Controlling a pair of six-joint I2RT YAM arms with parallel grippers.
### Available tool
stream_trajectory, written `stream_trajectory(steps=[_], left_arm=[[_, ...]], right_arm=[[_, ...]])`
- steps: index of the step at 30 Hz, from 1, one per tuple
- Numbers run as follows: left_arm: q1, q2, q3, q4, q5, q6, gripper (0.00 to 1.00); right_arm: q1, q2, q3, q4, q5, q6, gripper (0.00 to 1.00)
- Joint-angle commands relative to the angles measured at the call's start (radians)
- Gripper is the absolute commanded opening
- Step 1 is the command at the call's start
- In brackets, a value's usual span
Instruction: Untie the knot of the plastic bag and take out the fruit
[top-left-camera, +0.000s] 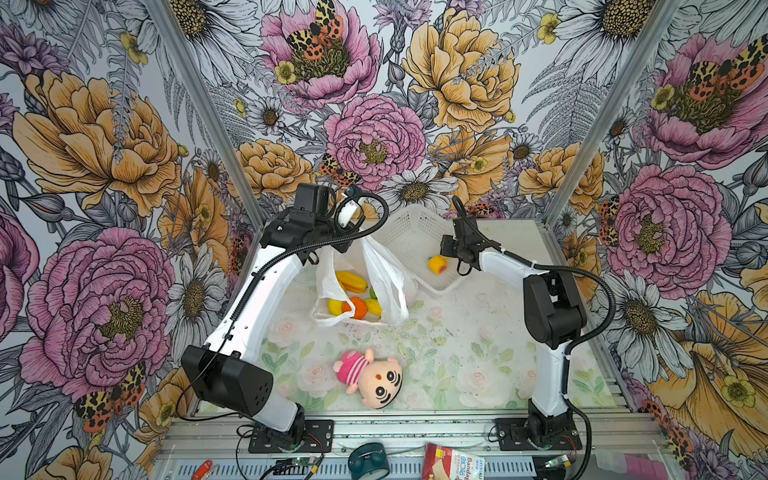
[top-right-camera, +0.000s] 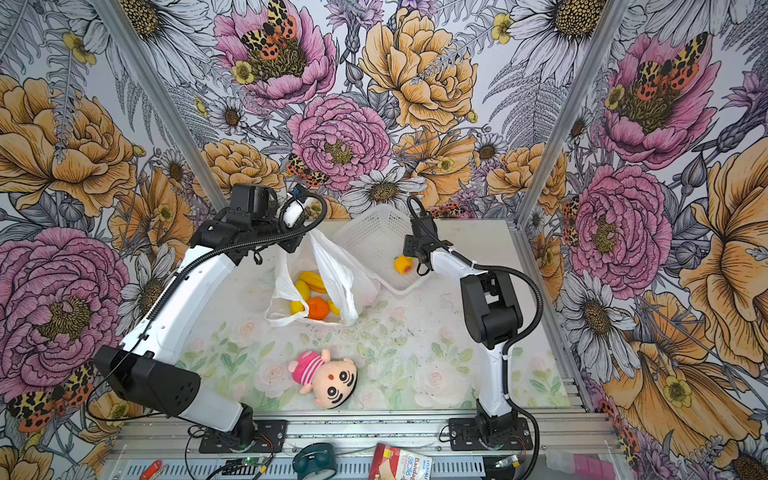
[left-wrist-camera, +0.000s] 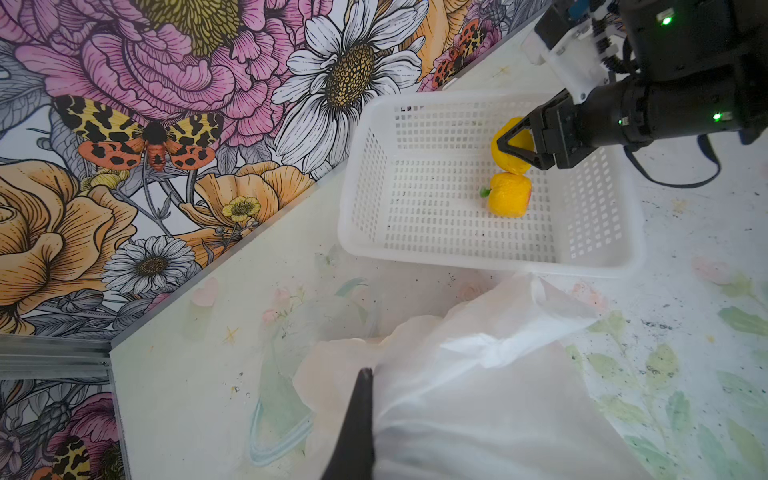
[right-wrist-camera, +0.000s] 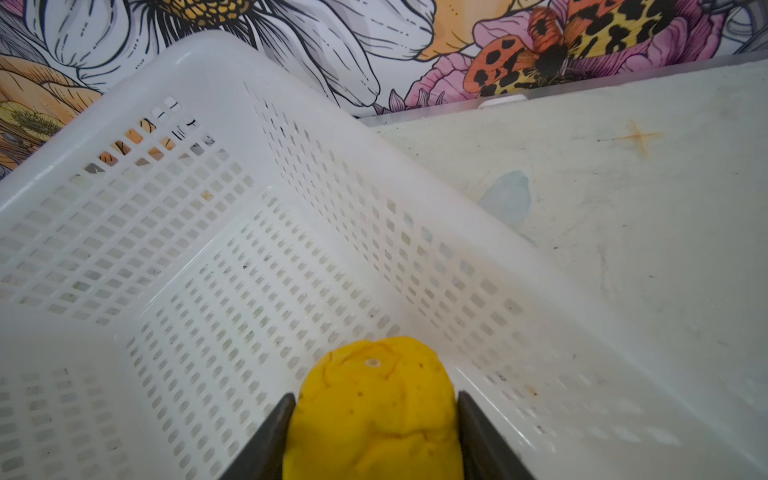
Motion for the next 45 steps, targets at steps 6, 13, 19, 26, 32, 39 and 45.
stream_trajectory(steps=[6,13,19,26,32,39,45], left_arm=[[0.014,0.0,0.028,0.031,0.03,-0.013,0.0],[0.015,-0.002,0.029,0.032,0.031,-0.014,0.0],[0.017,-0.006,0.026,0.031,0.029,-0.012,0.0],[0.018,-0.005,0.027,0.032,0.036,-0.014,0.0],[0.017,-0.009,0.028,0.032,0.037,-0.014,0.0],[0.014,-0.009,0.029,0.032,0.039,-0.014,0.0],[0.009,-0.014,0.023,0.032,0.018,-0.006,0.0]], right_arm=[[-0.003,-0.002,0.017,-0.001,-0.032,0.012,0.64],[-0.002,-0.029,-0.001,-0.001,-0.043,0.009,0.71],[0.002,-0.148,-0.074,0.005,-0.008,0.016,0.7],[0.104,-0.453,-0.303,0.19,0.007,-0.05,0.6],[0.36,-0.718,-0.516,0.434,0.072,-0.246,0.52],[0.652,-0.851,-0.624,0.57,0.045,-0.469,0.41],[0.769,-0.725,-0.59,0.577,0.025,-0.649,0.35]])
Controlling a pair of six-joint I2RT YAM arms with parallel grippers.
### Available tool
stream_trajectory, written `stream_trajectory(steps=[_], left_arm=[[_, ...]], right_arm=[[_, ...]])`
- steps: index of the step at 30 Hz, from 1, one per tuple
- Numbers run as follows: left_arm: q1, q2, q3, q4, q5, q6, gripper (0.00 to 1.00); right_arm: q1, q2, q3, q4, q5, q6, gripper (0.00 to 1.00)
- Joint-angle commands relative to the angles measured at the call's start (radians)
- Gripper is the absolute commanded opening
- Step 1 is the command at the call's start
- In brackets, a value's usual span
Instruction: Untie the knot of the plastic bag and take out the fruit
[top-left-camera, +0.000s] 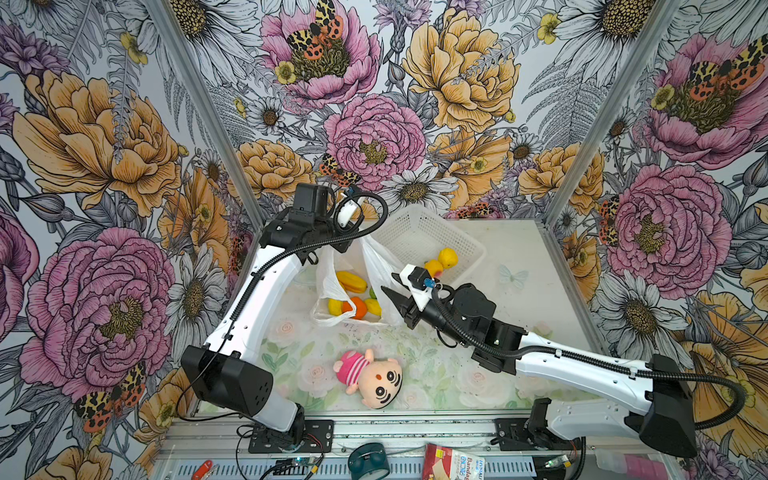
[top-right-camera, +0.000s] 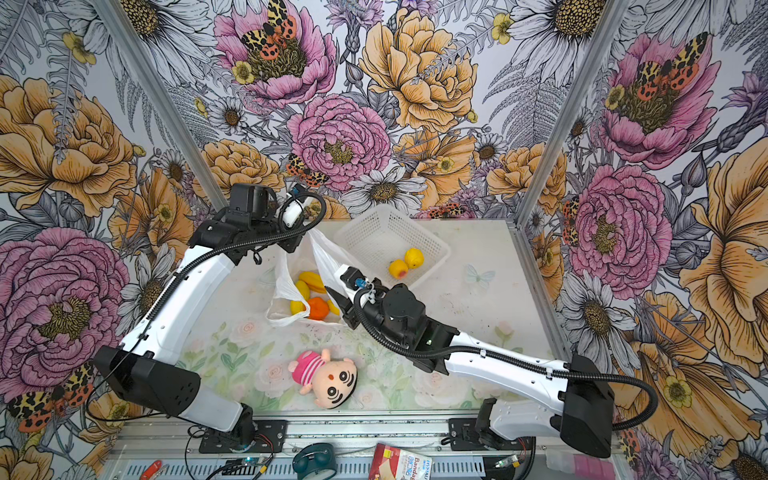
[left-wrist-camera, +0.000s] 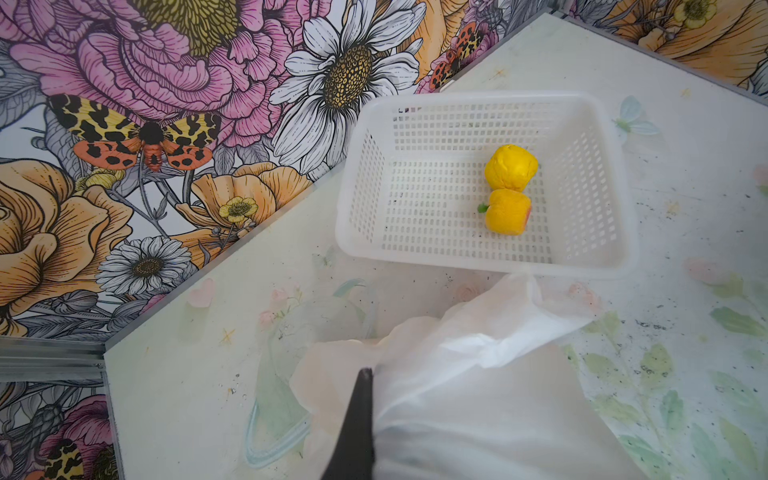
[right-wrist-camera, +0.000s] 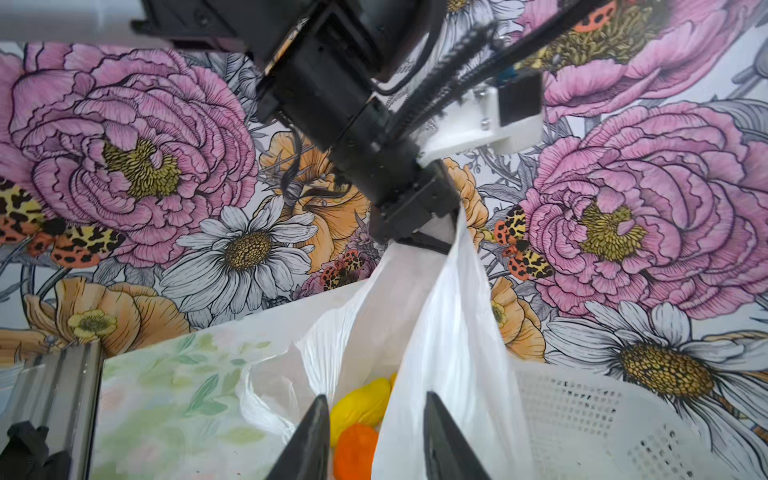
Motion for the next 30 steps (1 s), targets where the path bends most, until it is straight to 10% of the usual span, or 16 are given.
stream_trajectory(steps=[1,21,30], left_arm=[[0.005,-0.013,0.023,0.031,0.01,-0.003,0.0],[-0.003,-0.066,0.006,0.06,-0.081,0.001,0.0],[0.028,-0.193,-0.083,0.187,-0.153,-0.035,0.0]], right_arm=[[0.03,0.105,0.045,0.011,0.015,-0.154,0.33],[-0.129,0.829,0.66,-0.406,0.351,-0.178,0.13],[-0.141,0.839,0.765,-0.485,0.321,0.006,0.34]])
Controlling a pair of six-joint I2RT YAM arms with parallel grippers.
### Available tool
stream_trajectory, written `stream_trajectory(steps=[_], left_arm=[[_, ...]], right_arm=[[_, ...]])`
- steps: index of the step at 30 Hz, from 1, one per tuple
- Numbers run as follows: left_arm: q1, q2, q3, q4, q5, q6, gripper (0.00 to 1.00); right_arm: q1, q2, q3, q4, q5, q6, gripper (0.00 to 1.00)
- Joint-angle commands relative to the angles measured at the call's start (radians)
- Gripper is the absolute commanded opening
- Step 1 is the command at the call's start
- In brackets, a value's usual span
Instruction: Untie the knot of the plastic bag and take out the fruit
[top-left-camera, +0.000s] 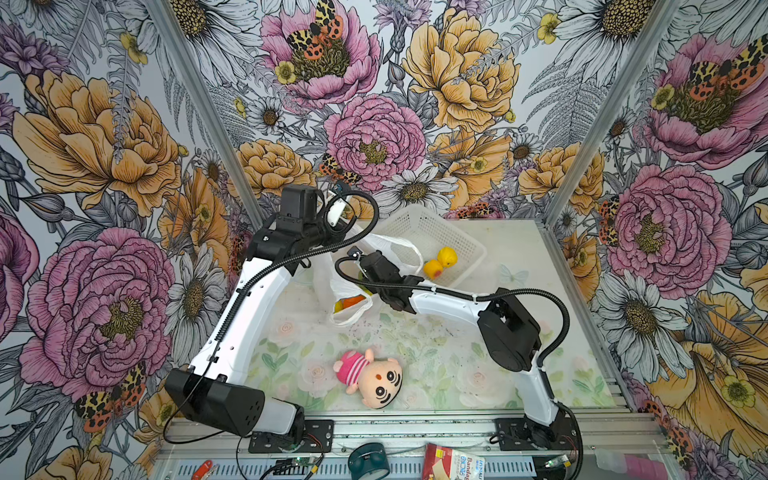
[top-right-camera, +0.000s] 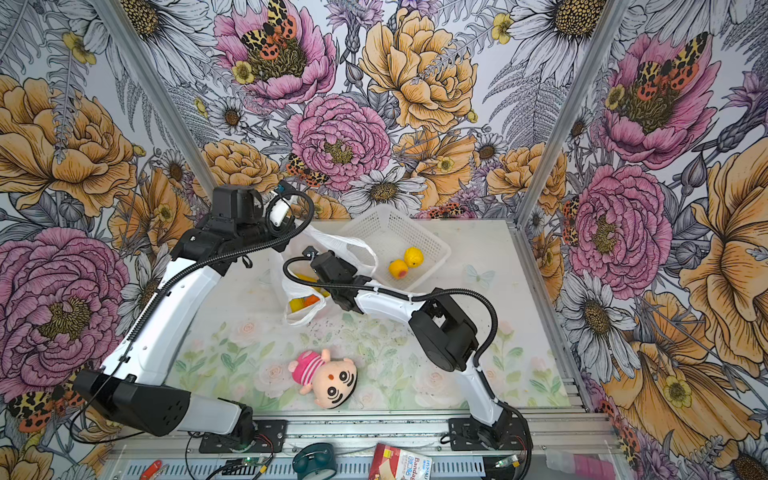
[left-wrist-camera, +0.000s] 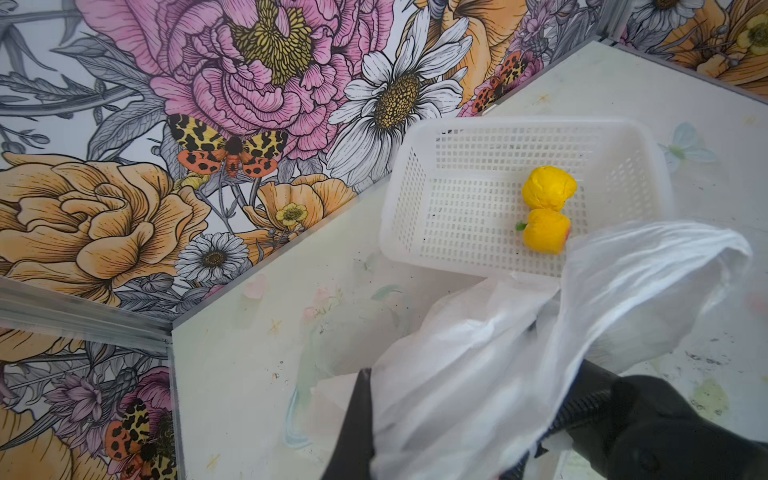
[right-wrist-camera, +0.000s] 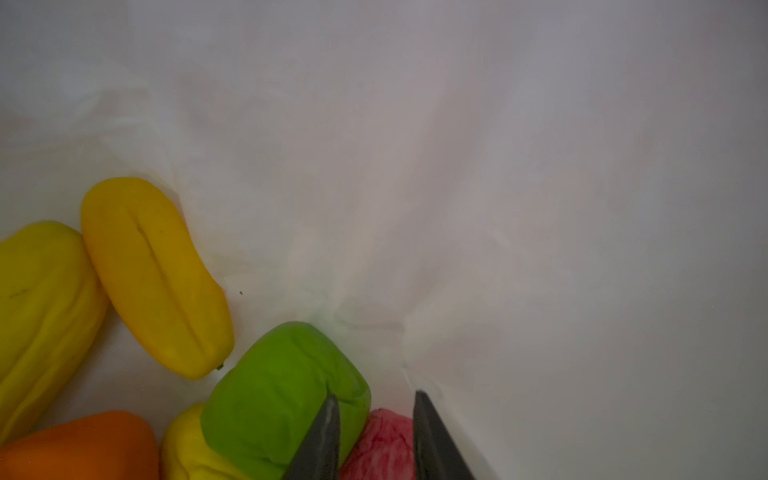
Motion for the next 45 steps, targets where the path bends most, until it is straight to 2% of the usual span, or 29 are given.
stream_trajectory(steps=[1,3,7,10,12,16,23,29,35,45], left_arm=[[0.013,-0.079,-0.023,0.128,-0.04,-0.015,0.0],[-0.008,-0.089,-0.029,0.128,-0.066,0.0,0.0],[-0.167,-0.121,-0.142,0.16,-0.288,0.119,0.0],[-0.293,-0.125,-0.256,0.196,-0.442,0.196,0.0],[-0.302,-0.108,-0.271,0.188,-0.473,0.179,0.0],[-0.258,-0.064,-0.271,0.168,-0.401,0.145,0.0],[-0.17,0.048,-0.14,0.026,-0.219,0.067,0.0],[-0.178,0.009,-0.151,0.027,-0.205,0.084,0.0],[-0.174,0.006,-0.151,0.025,-0.211,0.092,0.0],[-0.18,-0.002,-0.157,0.025,-0.227,0.102,0.0]], right_arm=[[0.015,-0.036,0.031,-0.048,-0.045,0.098,0.35],[0.016,-0.023,0.034,-0.048,-0.072,0.094,0.38],[-0.007,0.02,0.028,-0.047,-0.241,0.053,0.41],[-0.005,0.026,-0.005,-0.045,-0.305,-0.003,0.51],[-0.005,0.017,-0.022,-0.034,-0.329,-0.007,0.56],[-0.002,0.01,-0.036,-0.015,-0.367,0.0,0.69],[-0.001,0.05,-0.021,0.015,-0.378,0.007,0.8],[-0.01,0.163,0.094,0.003,-0.315,0.065,0.91],[-0.011,0.232,0.202,-0.066,-0.226,0.117,0.97],[-0.012,0.308,0.341,-0.224,-0.208,0.117,0.98]])
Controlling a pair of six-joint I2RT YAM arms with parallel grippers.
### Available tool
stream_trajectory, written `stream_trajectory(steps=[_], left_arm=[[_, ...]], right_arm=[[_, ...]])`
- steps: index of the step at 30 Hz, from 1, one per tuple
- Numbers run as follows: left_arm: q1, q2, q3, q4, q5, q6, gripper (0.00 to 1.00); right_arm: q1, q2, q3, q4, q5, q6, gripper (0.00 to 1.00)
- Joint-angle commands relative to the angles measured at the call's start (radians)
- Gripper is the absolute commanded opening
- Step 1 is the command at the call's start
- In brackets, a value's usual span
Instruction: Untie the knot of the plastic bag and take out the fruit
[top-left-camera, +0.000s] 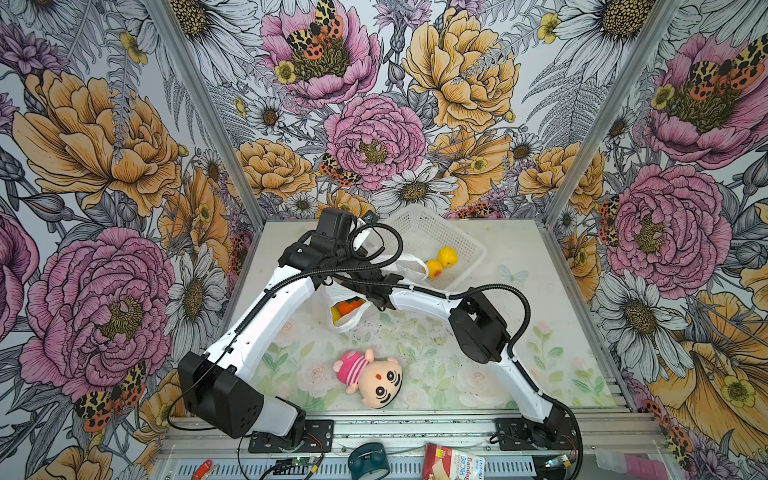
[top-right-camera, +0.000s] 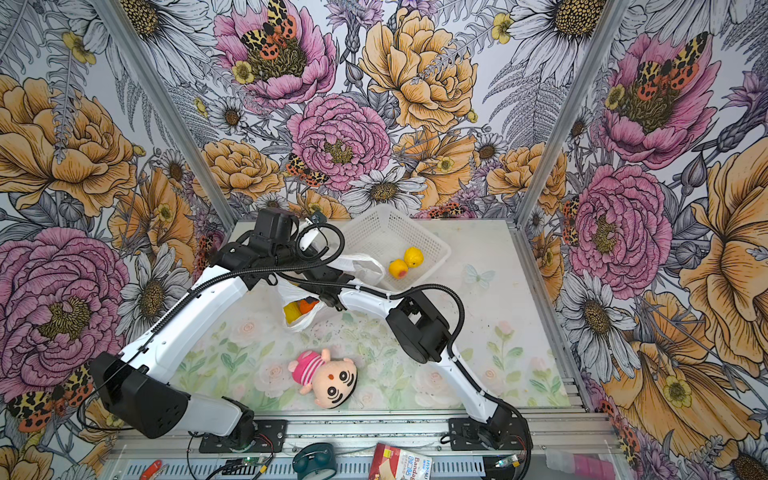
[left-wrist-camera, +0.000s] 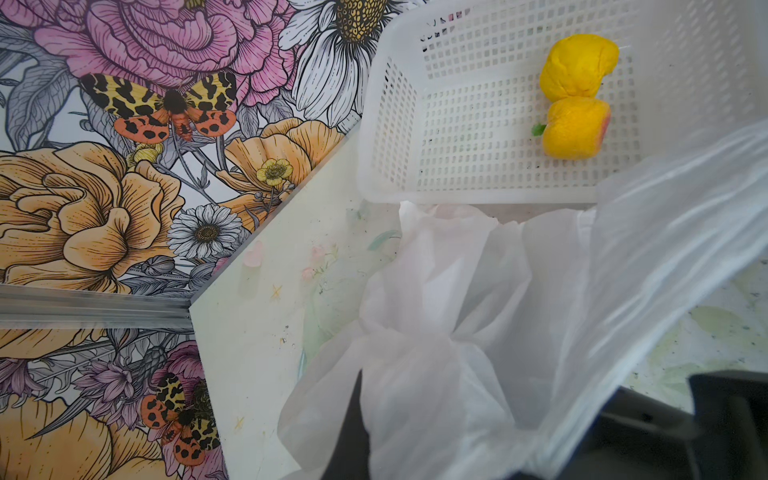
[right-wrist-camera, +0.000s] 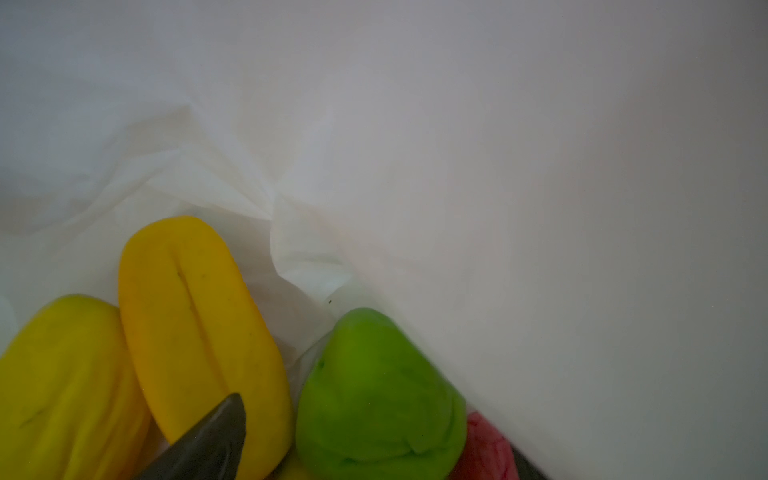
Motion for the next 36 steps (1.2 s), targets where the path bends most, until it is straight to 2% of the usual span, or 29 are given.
stream_trajectory(steps=[1,8,13,16,20,23,28,31,36], left_arm=[[-0.003,-0.032,0.015,-0.005,0.005,0.007,0.0],[-0.003,-0.042,0.014,-0.006,0.005,0.008,0.0],[-0.003,-0.044,0.015,-0.006,0.003,0.009,0.0],[0.003,-0.045,0.015,-0.006,0.008,0.009,0.0],[0.004,-0.046,0.014,-0.006,0.011,0.009,0.0],[0.004,-0.046,0.015,-0.005,0.011,0.008,0.0],[0.006,-0.049,0.015,-0.006,0.012,0.008,0.0],[0.008,-0.05,0.016,-0.006,0.016,0.007,0.0],[0.012,-0.049,0.016,-0.006,0.022,0.004,0.0]], right_arm=[[-0.008,0.046,0.046,-0.109,0.029,0.004,0.98],[-0.008,0.089,0.119,-0.21,0.031,-0.034,0.92],[-0.008,0.105,0.136,-0.259,0.059,-0.089,0.81],[-0.008,0.109,0.138,-0.272,0.064,-0.106,0.81],[-0.008,0.124,0.152,-0.308,0.07,-0.131,0.91],[-0.007,0.153,0.189,-0.356,0.09,-0.15,0.91],[-0.007,0.172,0.22,-0.394,0.078,-0.163,0.74],[-0.008,0.162,0.217,-0.392,0.068,-0.164,0.57],[-0.008,0.078,0.185,-0.386,-0.004,-0.115,0.36]])
